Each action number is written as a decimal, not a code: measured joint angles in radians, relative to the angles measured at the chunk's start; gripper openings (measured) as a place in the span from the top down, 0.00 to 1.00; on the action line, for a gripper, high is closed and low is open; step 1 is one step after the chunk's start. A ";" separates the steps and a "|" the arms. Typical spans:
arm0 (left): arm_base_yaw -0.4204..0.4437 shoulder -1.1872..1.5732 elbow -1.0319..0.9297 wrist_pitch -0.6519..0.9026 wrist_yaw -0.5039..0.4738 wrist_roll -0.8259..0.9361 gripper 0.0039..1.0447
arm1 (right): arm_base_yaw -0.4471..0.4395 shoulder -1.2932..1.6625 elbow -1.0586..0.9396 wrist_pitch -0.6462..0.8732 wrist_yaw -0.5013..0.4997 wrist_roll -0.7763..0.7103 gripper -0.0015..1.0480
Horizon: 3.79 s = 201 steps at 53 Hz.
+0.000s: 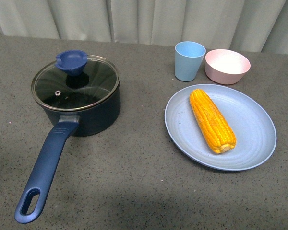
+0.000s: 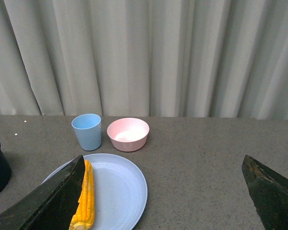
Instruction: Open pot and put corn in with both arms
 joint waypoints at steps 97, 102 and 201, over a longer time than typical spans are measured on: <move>-0.113 1.191 0.643 0.291 0.064 0.112 0.42 | 0.000 0.000 0.000 0.000 0.000 0.000 0.09; -0.113 1.186 0.643 0.291 0.065 0.112 0.43 | 0.000 0.000 0.000 0.000 0.000 0.000 0.09; 0.320 1.417 0.710 0.336 0.185 0.116 0.43 | 0.000 0.000 0.000 0.000 0.000 0.000 0.09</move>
